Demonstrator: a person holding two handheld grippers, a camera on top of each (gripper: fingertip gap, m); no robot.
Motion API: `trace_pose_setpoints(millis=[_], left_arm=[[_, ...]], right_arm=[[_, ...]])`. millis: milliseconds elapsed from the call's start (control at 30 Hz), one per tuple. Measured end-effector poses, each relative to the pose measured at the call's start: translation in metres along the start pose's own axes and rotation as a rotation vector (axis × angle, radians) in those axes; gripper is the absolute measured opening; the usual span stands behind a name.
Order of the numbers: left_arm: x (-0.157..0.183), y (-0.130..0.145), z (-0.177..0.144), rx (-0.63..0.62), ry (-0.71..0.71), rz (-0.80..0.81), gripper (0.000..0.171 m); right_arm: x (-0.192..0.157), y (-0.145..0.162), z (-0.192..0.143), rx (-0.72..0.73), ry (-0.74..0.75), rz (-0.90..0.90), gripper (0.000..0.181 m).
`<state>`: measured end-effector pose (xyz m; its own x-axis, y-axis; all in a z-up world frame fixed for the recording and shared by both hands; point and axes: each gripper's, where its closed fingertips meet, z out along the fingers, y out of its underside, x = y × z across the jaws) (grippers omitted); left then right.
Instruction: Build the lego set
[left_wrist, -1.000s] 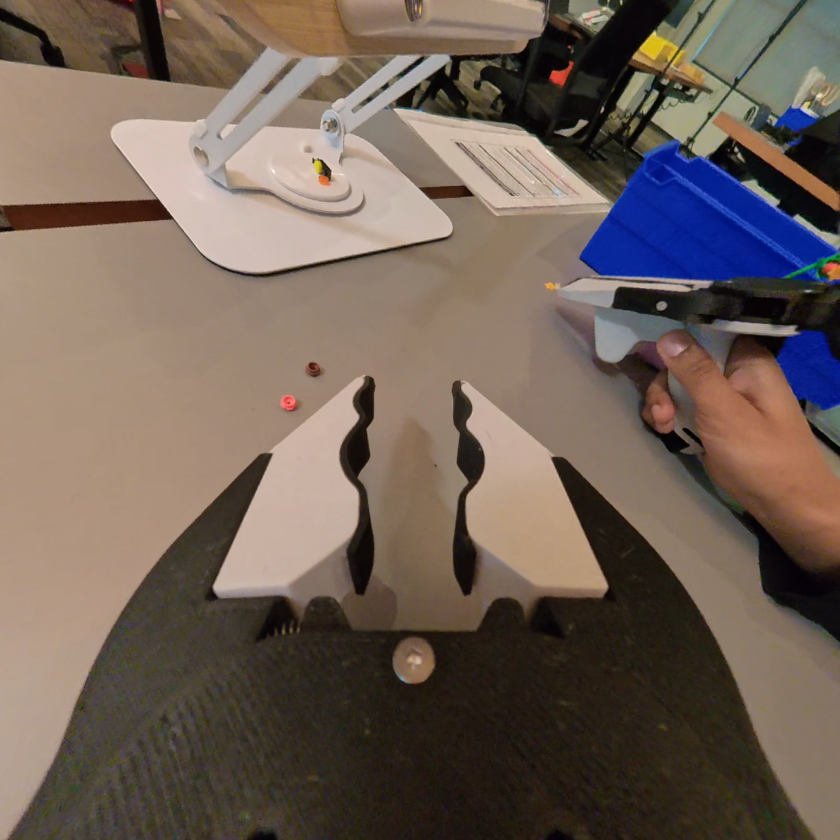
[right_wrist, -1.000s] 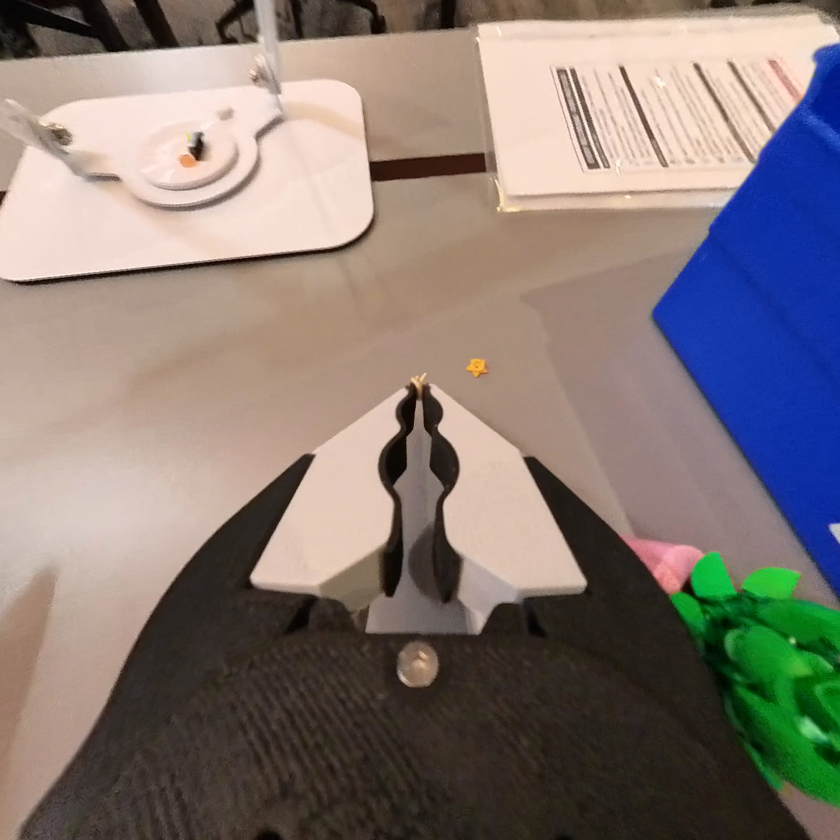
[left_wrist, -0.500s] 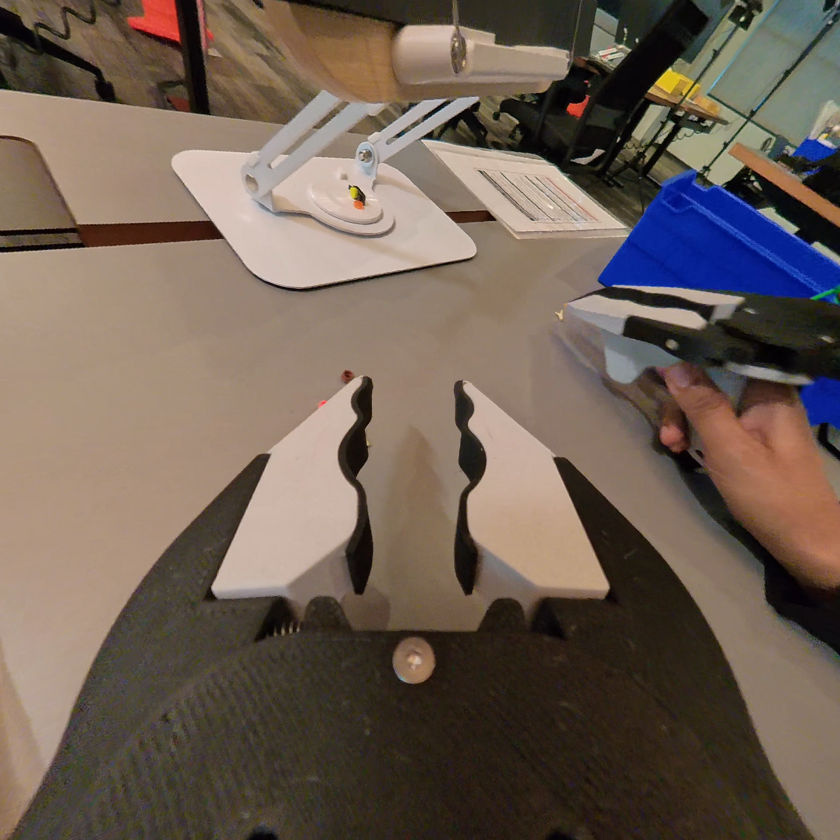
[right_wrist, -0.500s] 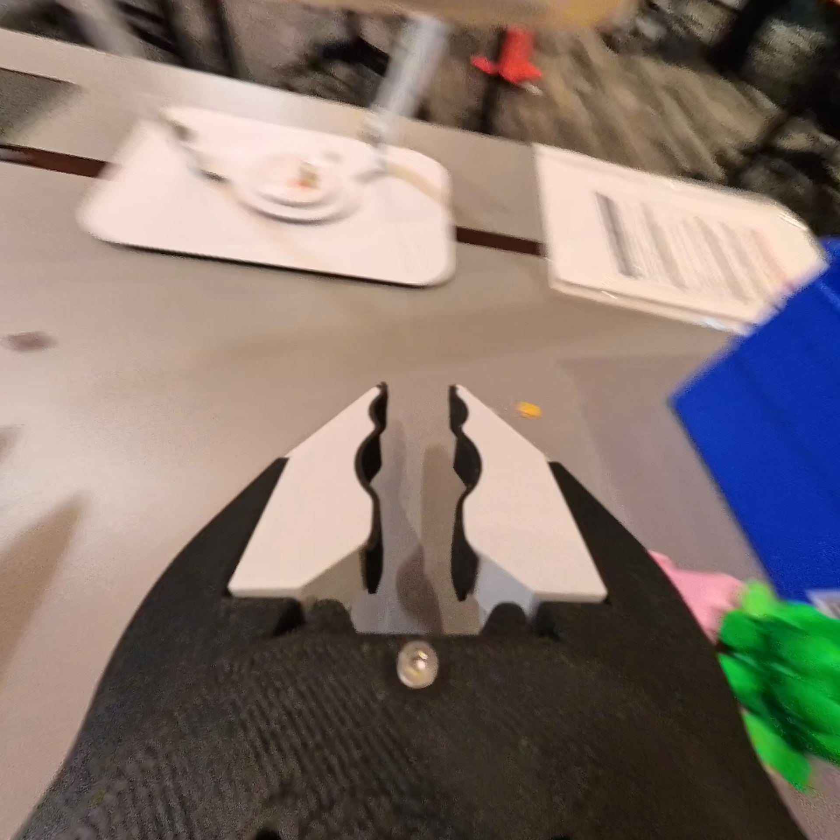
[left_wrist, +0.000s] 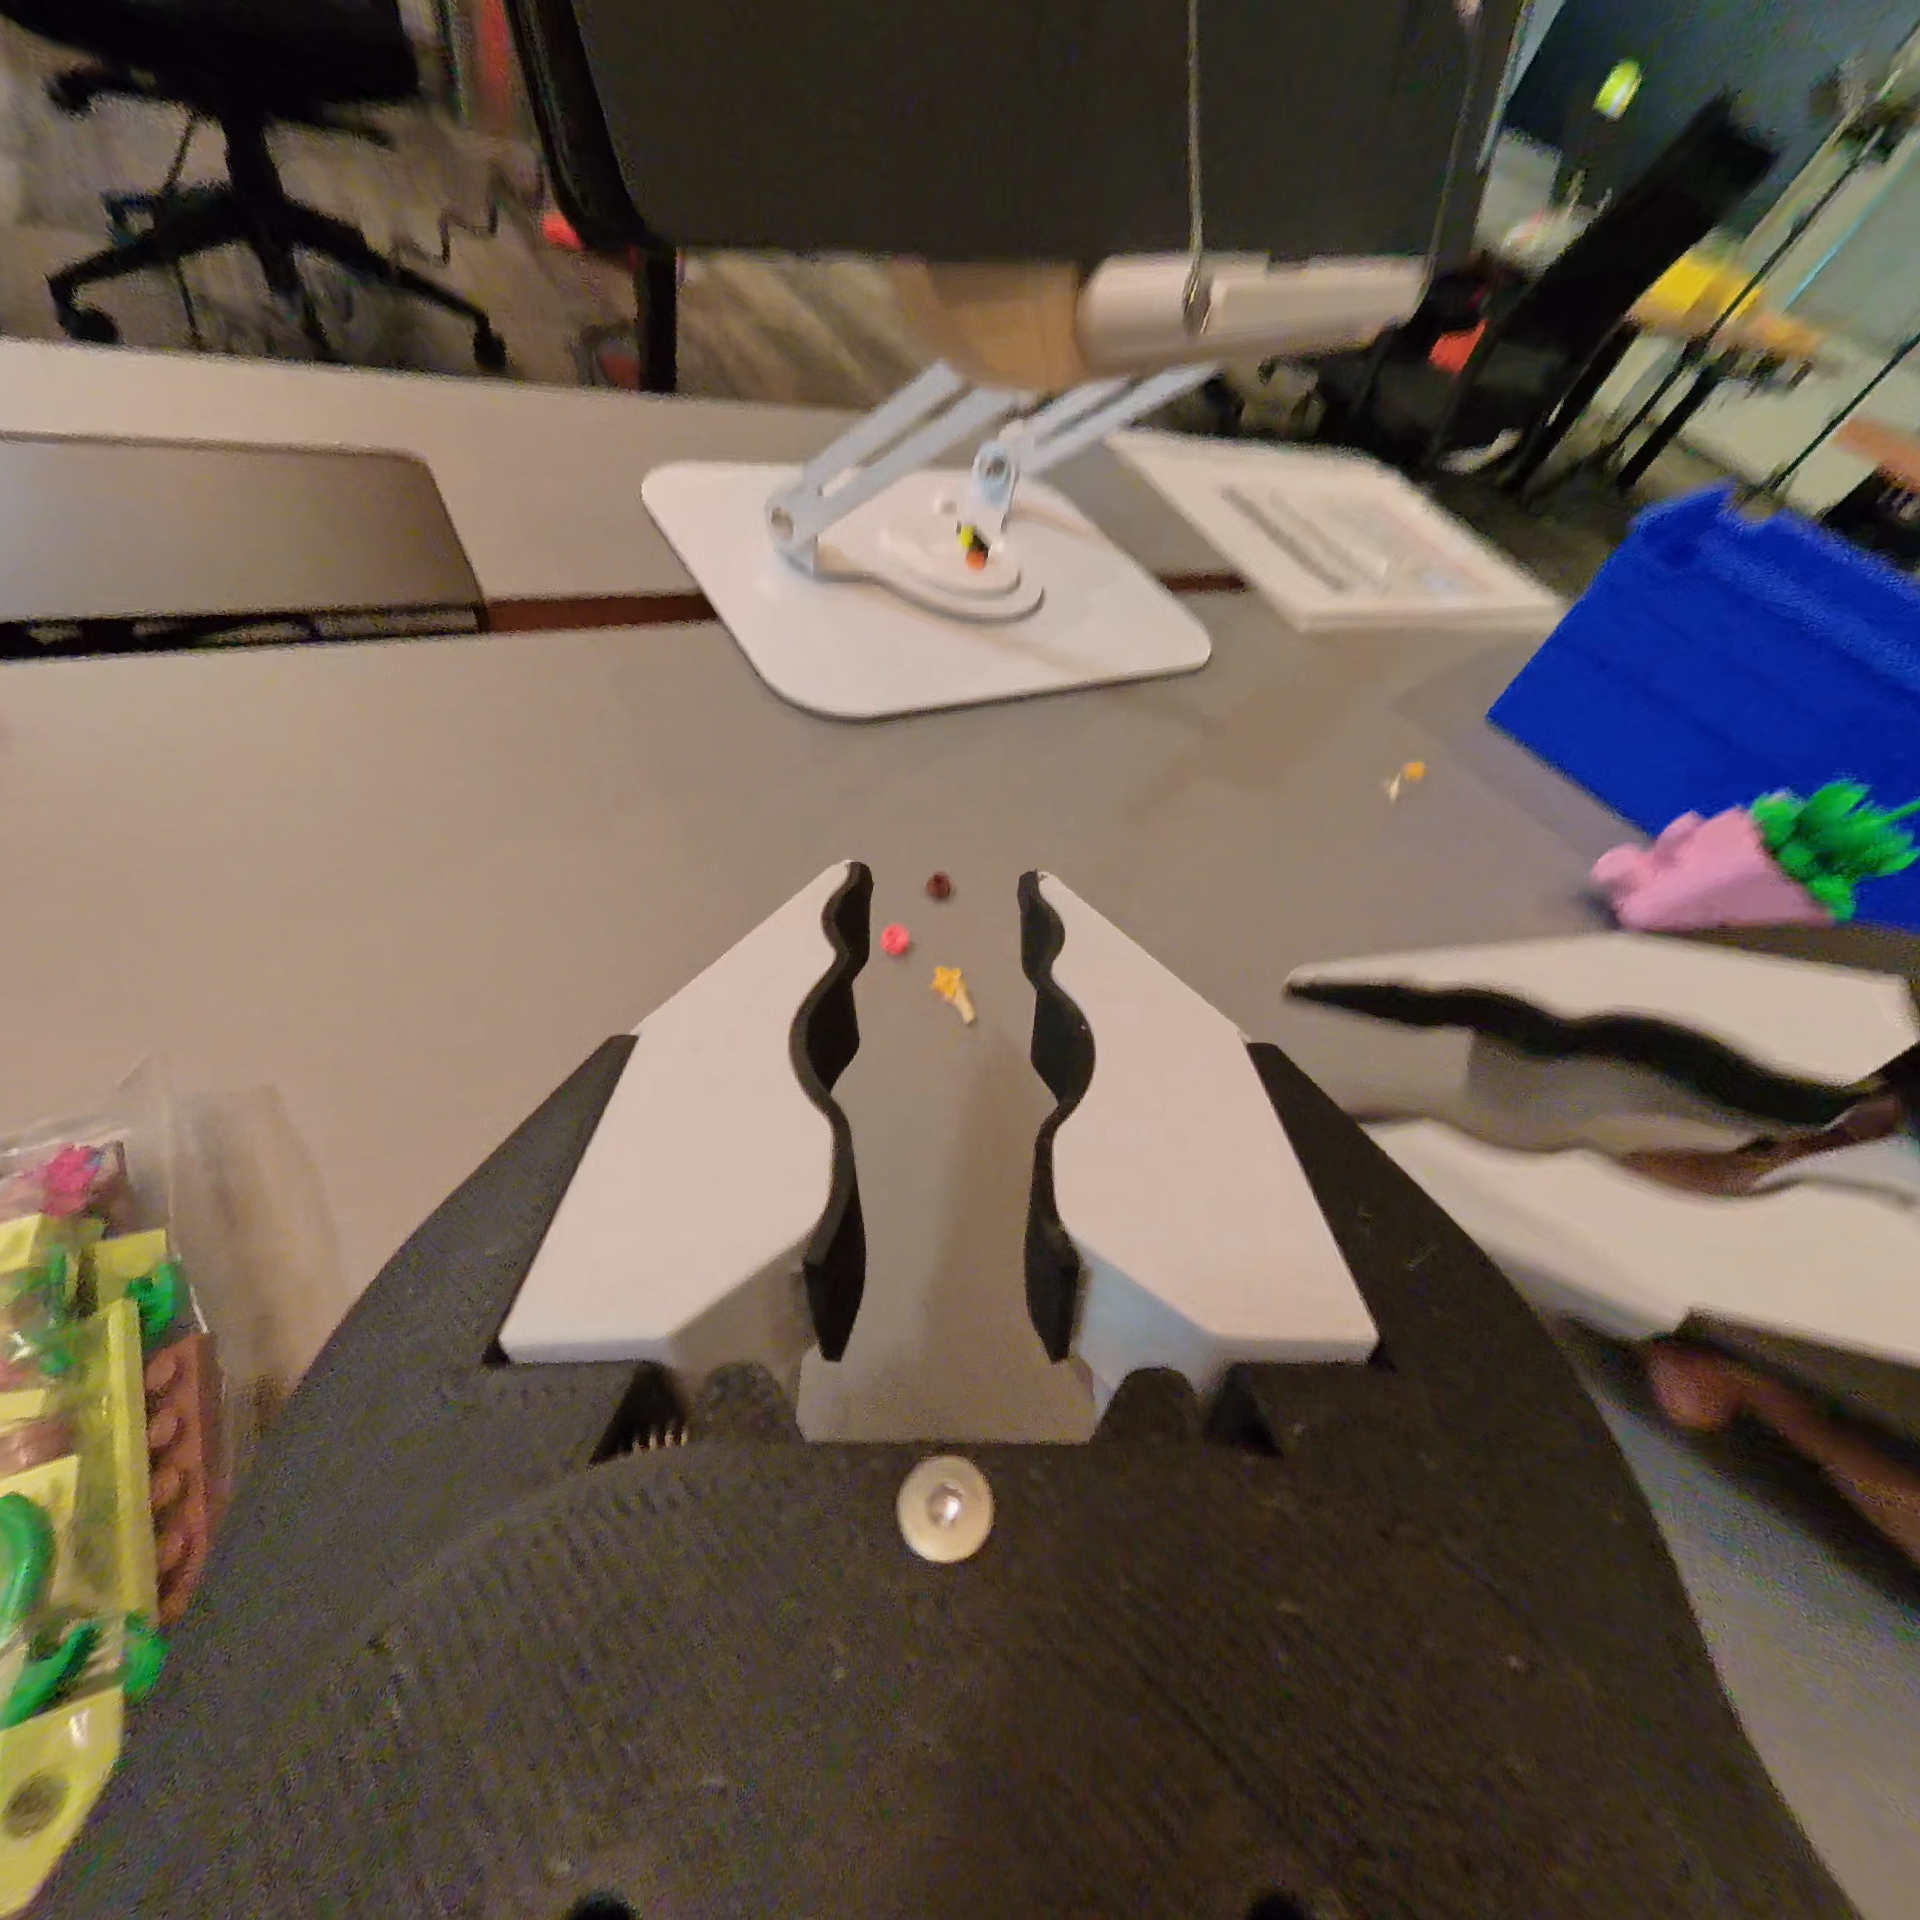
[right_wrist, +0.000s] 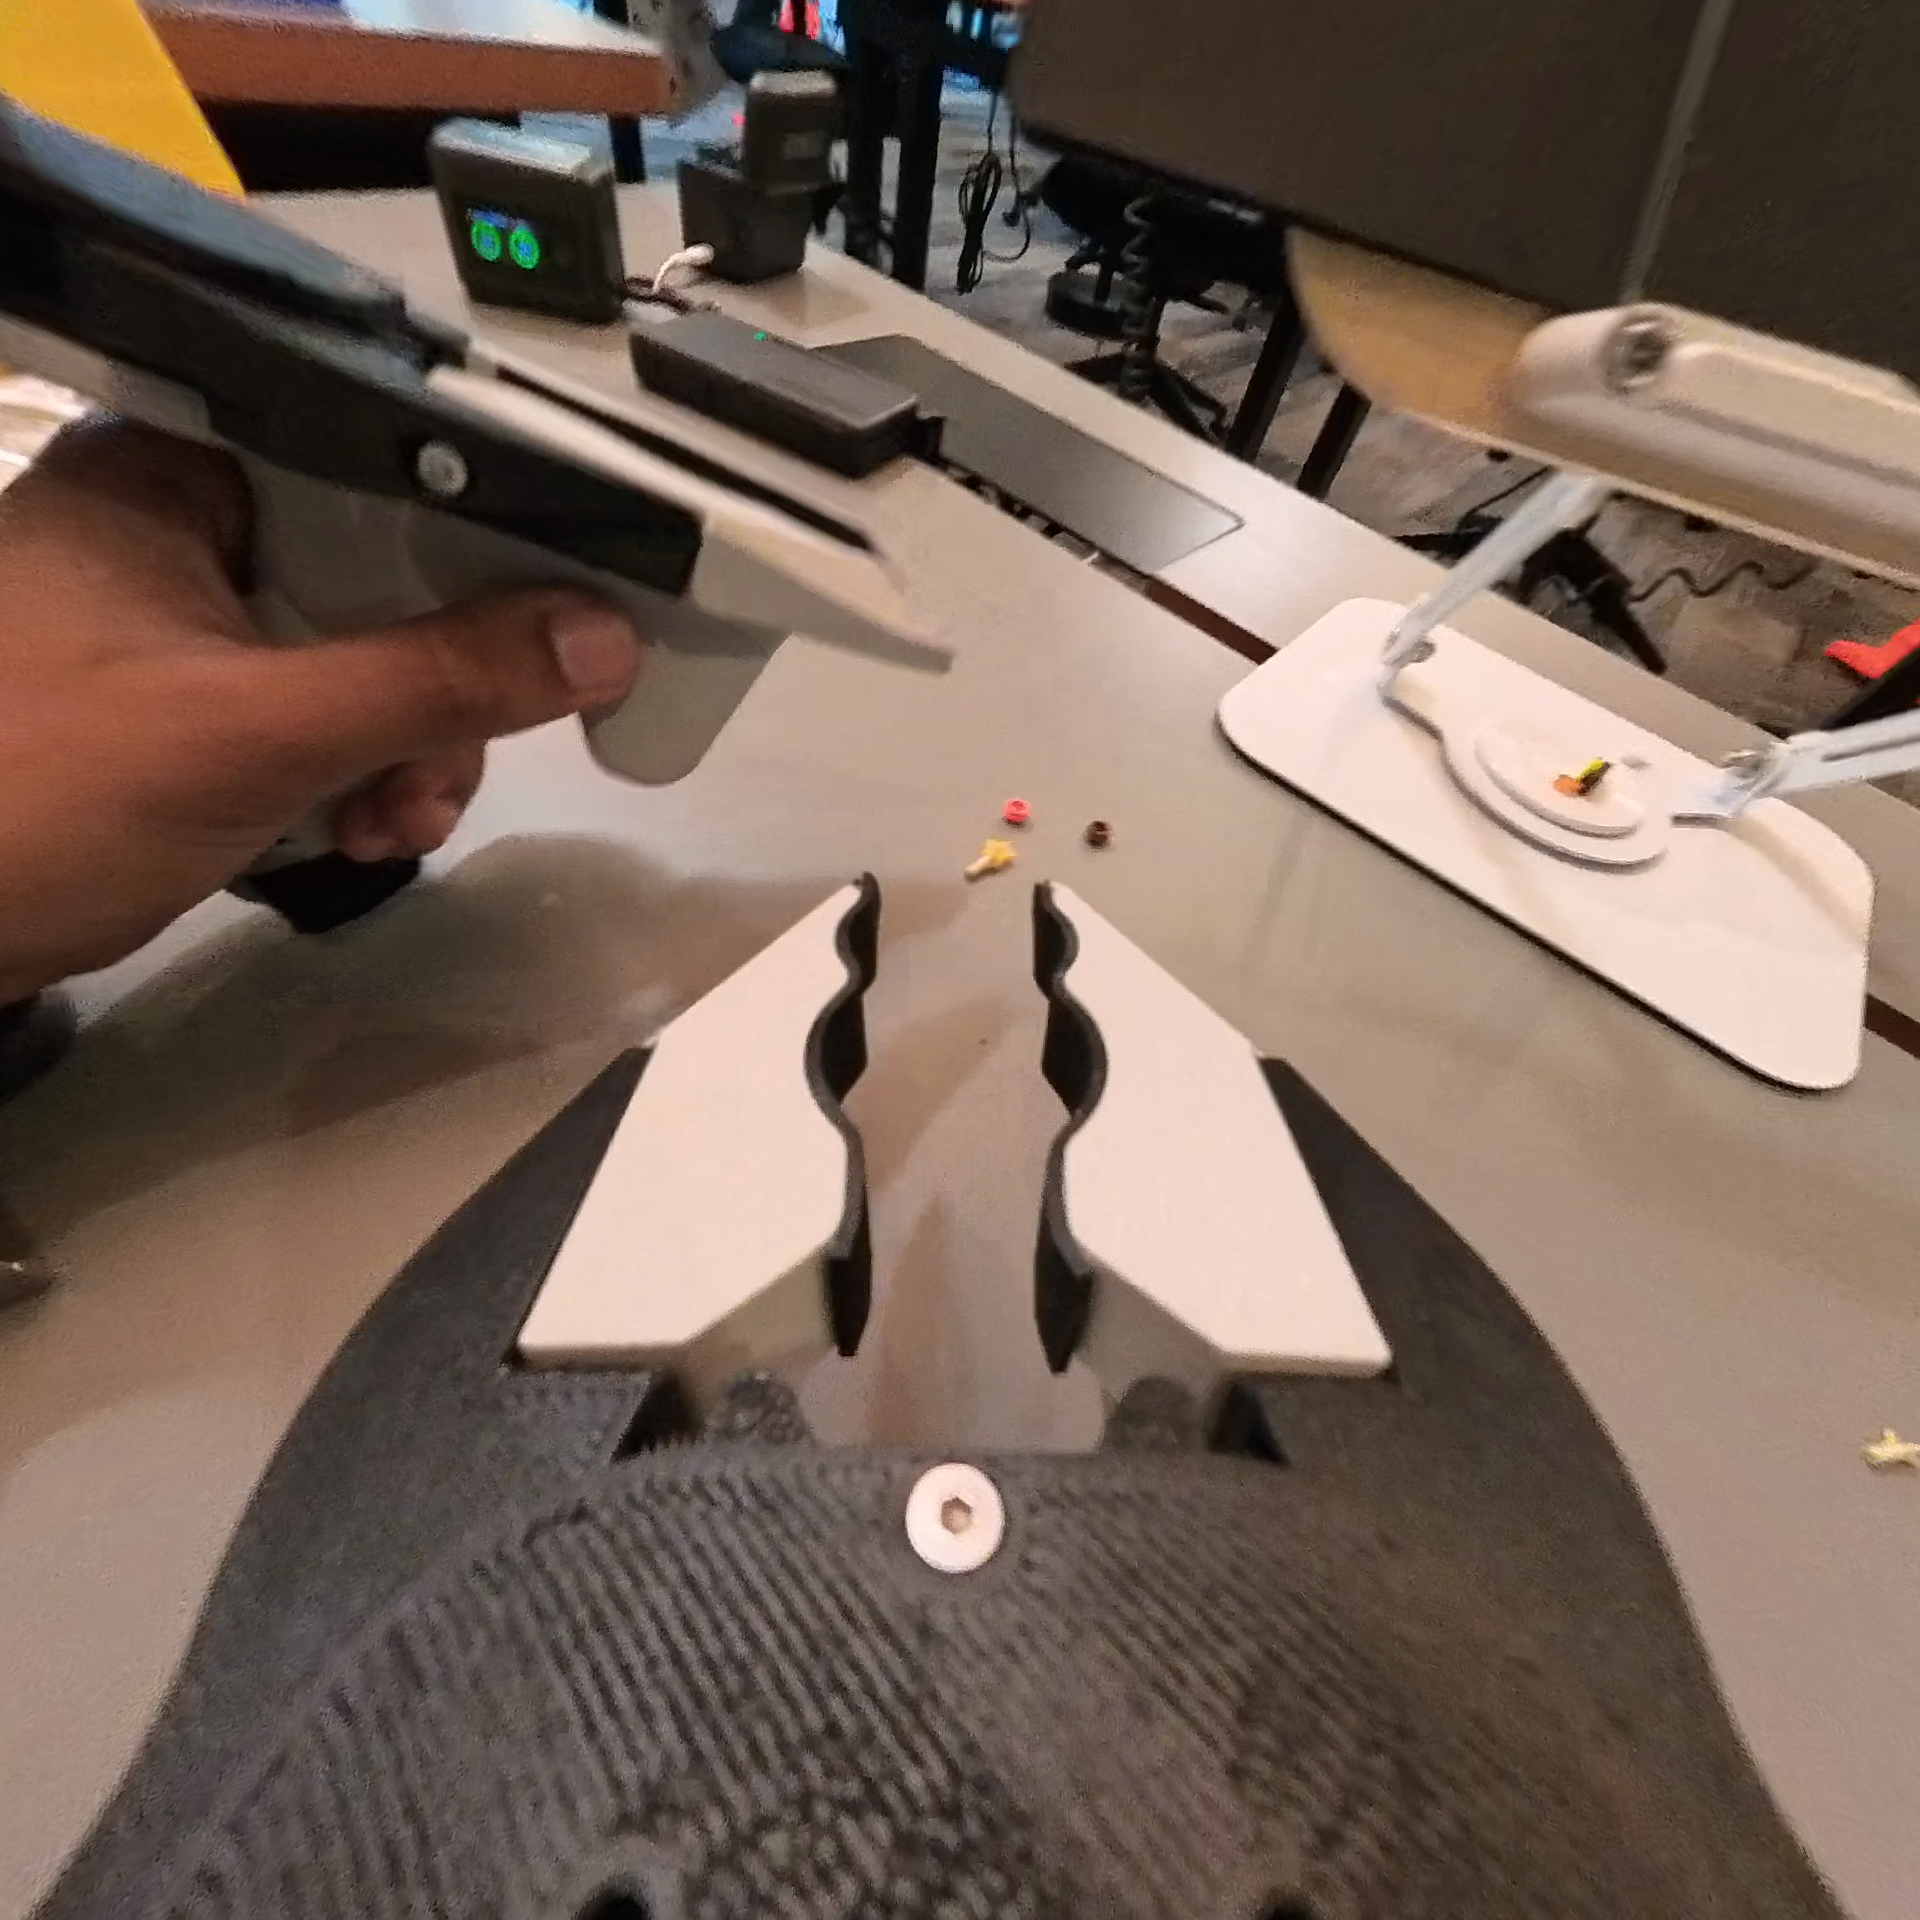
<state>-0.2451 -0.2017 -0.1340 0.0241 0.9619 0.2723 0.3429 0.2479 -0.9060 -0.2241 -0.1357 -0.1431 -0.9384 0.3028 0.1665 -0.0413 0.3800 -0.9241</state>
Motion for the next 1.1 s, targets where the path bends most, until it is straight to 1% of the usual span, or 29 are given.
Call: trace_pose_setpoints(millis=[67, 133, 200, 267, 300, 400, 467, 700, 800, 833, 867, 933, 967, 1000, 1033, 1067, 1100], left_arm=[[-0.002, 0.014, 0.005, -0.094, -0.028, 0.034, 0.027], [-0.004, 0.027, 0.010, -0.168, -0.054, 0.069, 0.030], [-0.005, 0.037, 0.015, -0.227, -0.074, 0.099, 0.031], [-0.004, 0.040, 0.018, -0.254, -0.087, 0.131, 0.032], [-0.004, 0.042, 0.019, -0.266, -0.091, 0.141, 0.034], [-0.003, 0.053, 0.025, -0.348, -0.081, 0.151, 0.053], [-0.001, 0.058, 0.027, -0.378, -0.068, 0.167, 0.060], [-0.009, 0.057, 0.039, -0.413, -0.112, 0.336, 0.060], [-0.009, 0.046, 0.044, -0.358, -0.117, 0.397, 0.059], [-0.007, 0.037, 0.044, -0.301, -0.124, 0.424, 0.059], [-0.004, 0.024, 0.043, -0.214, -0.130, 0.451, 0.058], [0.011, -0.009, 0.029, 0.032, -0.125, 0.490, 0.045], [0.014, -0.027, 0.018, 0.154, -0.152, 0.502, 0.037], [0.013, -0.044, 0.006, 0.248, -0.207, 0.506, 0.027], [0.012, -0.057, -0.003, 0.315, -0.250, 0.500, 0.019], [0.013, -0.066, -0.007, 0.357, -0.258, 0.488, 0.009], [0.014, -0.072, -0.005, 0.372, -0.249, 0.474, 0.001]], right_arm=[[0.015, -0.001, -0.006, 0.033, 0.007, 0.047, 0.029], [0.026, -0.002, -0.009, 0.057, 0.003, 0.113, 0.029], [0.029, -0.004, -0.011, 0.075, -0.032, 0.176, 0.029], [0.031, -0.004, -0.012, 0.082, -0.047, 0.210, 0.029], [0.032, -0.004, -0.012, 0.083, -0.047, 0.218, 0.028], [0.034, -0.004, -0.012, 0.081, -0.039, 0.215, 0.028], [0.035, -0.003, -0.011, 0.079, -0.041, 0.215, 0.028], [0.048, -0.003, -0.015, 0.102, -0.036, 0.274, 0.026], [0.054, -0.004, -0.017, 0.120, -0.046, 0.331, 0.026], [0.056, -0.004, -0.018, 0.124, -0.048, 0.347, 0.026], [0.057, -0.004, -0.018, 0.128, -0.051, 0.362, 0.026], [0.058, -0.003, -0.018, 0.127, -0.059, 0.383, 0.025], [0.058, -0.003, -0.017, 0.122, -0.064, 0.389, 0.025], [0.058, -0.002, -0.016, 0.116, -0.070, 0.392, 0.024], [0.057, -0.001, -0.015, 0.107, -0.075, 0.392, 0.024], [0.056, 0.000, -0.013, 0.096, -0.079, 0.389, 0.023], [0.054, 0.001, -0.012, 0.084, -0.083, 0.384, 0.023]])
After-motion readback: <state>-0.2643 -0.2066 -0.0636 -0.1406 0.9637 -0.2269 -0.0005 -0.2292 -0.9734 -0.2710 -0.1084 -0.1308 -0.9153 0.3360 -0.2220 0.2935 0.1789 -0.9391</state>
